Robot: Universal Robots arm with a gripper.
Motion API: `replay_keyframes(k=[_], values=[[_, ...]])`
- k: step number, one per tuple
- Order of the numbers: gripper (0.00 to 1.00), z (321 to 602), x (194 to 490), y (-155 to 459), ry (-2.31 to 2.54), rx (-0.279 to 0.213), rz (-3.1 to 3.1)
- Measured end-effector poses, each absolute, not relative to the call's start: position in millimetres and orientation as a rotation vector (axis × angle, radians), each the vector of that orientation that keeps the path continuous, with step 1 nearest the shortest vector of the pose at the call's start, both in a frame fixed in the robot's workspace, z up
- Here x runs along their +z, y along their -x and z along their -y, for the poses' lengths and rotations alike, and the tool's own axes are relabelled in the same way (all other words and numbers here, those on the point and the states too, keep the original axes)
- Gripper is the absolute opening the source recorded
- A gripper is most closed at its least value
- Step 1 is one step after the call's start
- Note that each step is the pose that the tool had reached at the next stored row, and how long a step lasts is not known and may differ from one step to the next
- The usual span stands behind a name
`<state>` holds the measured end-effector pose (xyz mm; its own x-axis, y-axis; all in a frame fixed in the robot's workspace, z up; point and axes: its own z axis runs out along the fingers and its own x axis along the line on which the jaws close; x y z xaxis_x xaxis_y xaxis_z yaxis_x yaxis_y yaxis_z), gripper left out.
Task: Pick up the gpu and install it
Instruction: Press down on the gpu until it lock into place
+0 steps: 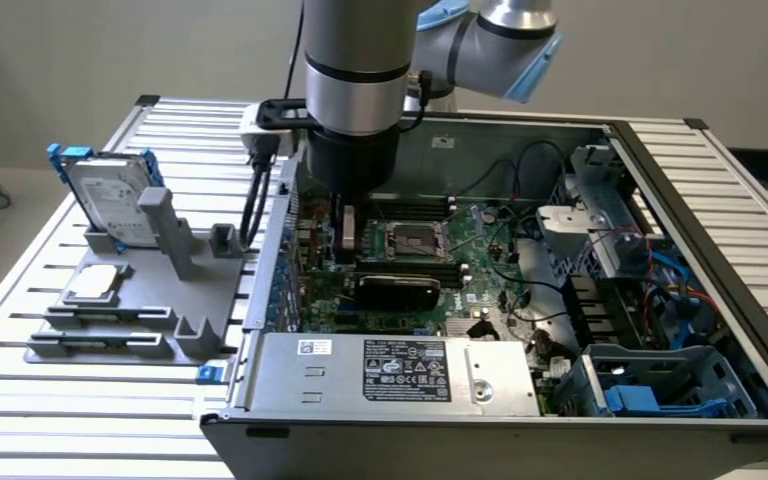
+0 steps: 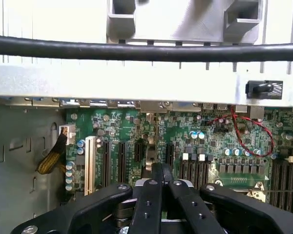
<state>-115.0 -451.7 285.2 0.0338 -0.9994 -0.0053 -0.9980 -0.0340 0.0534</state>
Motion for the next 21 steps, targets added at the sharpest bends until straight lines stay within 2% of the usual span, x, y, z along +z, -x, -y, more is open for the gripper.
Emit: replay_keyframes(k=[8, 18, 21], values=[[0.11, 452, 287, 123, -2.224, -0.058, 2.132], [0.11, 451, 289, 127, -2.177, -0.152, 2.087], [0.11, 451, 291, 127, -2.167, -0.166, 2.077]])
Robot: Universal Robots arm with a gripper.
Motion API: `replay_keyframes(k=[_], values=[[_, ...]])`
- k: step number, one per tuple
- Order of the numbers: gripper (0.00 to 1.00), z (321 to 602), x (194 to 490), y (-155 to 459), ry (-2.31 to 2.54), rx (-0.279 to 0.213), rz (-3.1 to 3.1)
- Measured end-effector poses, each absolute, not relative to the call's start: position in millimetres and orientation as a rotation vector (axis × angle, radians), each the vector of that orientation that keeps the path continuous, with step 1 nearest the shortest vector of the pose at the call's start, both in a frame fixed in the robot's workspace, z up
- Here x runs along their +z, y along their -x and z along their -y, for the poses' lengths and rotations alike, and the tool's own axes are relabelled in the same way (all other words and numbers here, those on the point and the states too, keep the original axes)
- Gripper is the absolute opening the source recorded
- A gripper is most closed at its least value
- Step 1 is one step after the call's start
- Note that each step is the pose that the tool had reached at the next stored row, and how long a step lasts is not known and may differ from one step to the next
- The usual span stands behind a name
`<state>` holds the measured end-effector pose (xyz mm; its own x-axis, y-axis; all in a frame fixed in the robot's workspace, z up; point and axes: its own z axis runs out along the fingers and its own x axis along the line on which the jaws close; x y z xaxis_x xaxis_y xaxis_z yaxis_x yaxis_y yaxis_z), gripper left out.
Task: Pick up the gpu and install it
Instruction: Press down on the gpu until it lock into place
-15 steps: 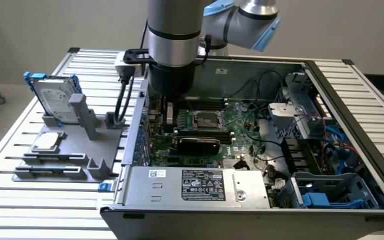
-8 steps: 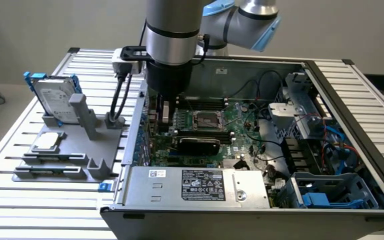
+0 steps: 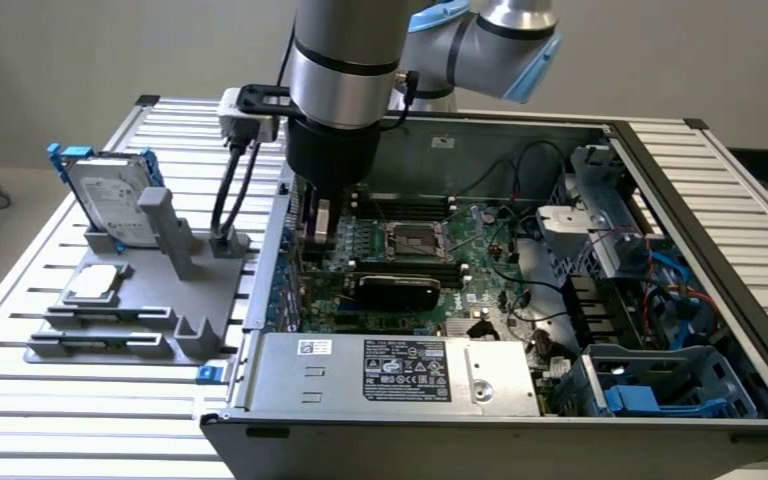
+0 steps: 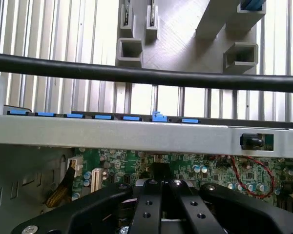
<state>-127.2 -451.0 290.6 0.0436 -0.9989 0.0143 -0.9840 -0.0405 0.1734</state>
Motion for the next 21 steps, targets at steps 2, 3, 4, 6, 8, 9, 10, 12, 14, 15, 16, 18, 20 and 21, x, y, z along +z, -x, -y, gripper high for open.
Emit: replay_keyframes(k=[2, 3, 4, 6, 8, 9, 10, 12, 14, 15, 16, 18, 20, 21], values=[[0.11, 450.9, 291.8, 127.1, -2.161, -0.169, 2.071], [0.11, 450.9, 292.3, 127.1, -2.158, -0.171, 2.069], [0.11, 450.9, 292.9, 127.1, -2.155, -0.172, 2.066], [0.11, 450.9, 294.3, 127.1, -2.150, -0.174, 2.063], [0.11, 450.8, 294.8, 127.1, -2.149, -0.176, 2.061], [0.11, 450.8, 294.9, 127.1, -2.148, -0.176, 2.060], [0.11, 450.9, 295.0, 127.2, -2.147, -0.177, 2.060], [0.11, 450.8, 295.0, 127.3, -2.146, -0.179, 2.058], [0.11, 450.8, 295.1, 127.7, -2.145, -0.181, 2.057], [0.11, 450.7, 295.1, 127.8, -2.144, -0.182, 2.057], [0.11, 450.7, 295.0, 127.9, -2.144, -0.183, 2.056], [0.11, 450.7, 295.0, 128.1, -2.143, -0.185, 2.055], [0.11, 450.5, 294.9, 128.3, -2.142, -0.188, 2.054], [0.11, 450.4, 294.9, 128.3, -2.141, -0.189, 2.053]])
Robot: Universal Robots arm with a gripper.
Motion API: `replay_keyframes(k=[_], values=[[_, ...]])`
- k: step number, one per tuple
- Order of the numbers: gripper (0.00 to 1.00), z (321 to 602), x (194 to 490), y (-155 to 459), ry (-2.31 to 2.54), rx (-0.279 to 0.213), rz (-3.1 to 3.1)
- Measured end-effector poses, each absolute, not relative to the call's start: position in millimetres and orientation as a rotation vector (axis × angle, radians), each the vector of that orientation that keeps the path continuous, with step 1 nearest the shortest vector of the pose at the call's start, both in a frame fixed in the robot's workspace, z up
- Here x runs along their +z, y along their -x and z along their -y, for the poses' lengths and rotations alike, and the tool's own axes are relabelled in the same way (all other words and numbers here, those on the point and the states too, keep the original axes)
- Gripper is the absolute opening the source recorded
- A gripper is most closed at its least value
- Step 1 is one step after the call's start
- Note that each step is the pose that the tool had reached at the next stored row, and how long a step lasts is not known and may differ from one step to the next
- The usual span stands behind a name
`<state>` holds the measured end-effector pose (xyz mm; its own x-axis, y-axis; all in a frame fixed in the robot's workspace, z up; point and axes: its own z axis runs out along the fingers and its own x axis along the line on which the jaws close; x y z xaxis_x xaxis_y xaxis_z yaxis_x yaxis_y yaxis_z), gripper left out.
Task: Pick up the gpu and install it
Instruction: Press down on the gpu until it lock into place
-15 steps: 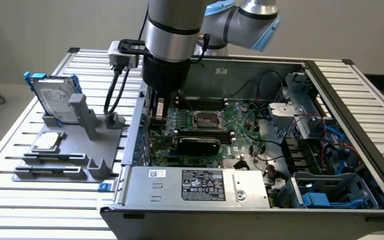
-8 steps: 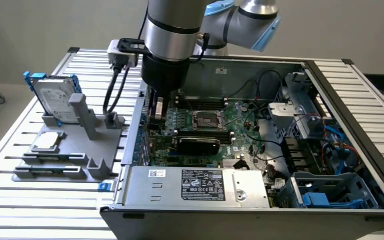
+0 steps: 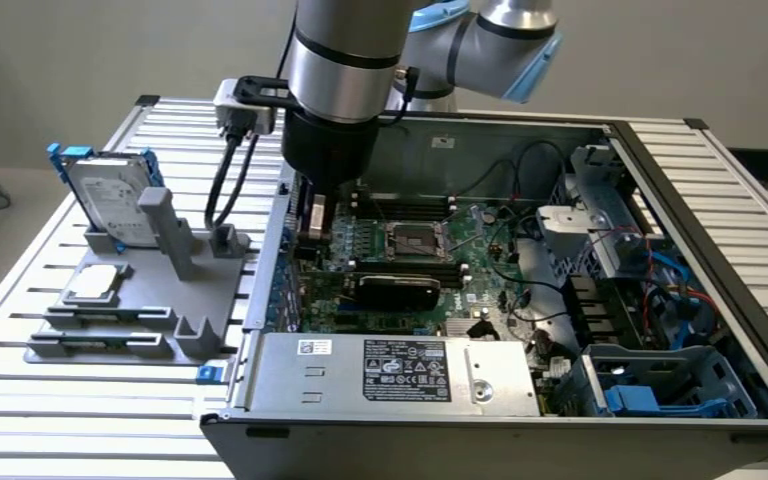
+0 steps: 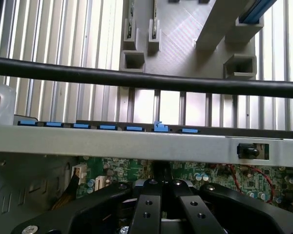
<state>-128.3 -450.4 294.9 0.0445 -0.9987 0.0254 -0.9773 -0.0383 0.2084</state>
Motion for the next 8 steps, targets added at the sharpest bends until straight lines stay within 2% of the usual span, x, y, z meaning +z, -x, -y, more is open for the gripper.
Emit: replay_keyframes(k=[8], values=[[0.11, 450.1, 297.5, 128.7, -2.134, -0.201, 2.046]])
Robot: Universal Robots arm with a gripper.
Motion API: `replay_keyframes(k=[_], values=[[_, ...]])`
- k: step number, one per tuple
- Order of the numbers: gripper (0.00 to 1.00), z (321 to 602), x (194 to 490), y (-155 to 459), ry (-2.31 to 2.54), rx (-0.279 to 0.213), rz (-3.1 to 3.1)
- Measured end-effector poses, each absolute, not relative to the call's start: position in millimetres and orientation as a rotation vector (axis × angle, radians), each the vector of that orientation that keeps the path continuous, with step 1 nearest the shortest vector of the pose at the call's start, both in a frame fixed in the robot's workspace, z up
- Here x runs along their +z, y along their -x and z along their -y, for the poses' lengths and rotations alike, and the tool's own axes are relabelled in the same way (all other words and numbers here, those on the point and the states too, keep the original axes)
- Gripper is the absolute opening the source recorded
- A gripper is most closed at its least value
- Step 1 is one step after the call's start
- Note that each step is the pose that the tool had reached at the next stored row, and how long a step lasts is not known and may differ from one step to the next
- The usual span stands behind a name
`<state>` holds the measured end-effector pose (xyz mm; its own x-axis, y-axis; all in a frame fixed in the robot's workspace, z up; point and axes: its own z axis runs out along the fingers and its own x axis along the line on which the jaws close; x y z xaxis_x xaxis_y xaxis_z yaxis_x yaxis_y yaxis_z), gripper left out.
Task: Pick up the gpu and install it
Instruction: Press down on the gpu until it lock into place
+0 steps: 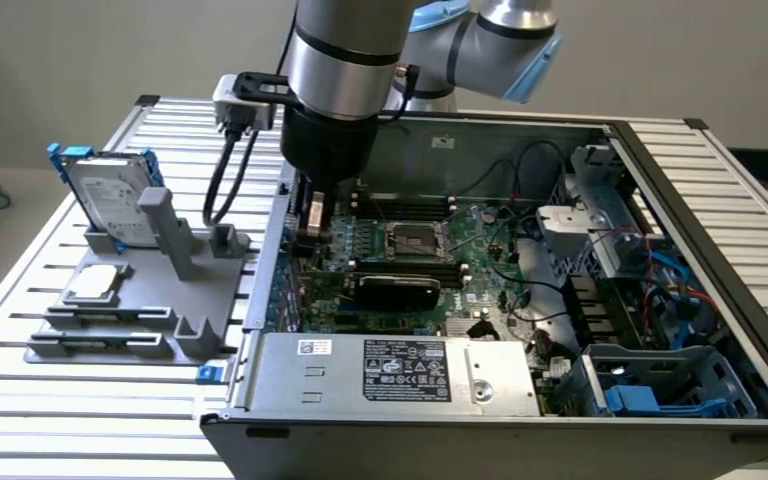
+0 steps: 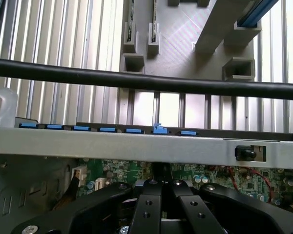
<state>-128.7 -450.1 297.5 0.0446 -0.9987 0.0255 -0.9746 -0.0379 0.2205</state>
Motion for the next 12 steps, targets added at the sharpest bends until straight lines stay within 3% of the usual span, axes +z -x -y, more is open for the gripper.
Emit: replay_keyframes(k=[12], values=[[0.11, 450.1, 297.8, 128.7, -2.131, -0.206, 2.044]])
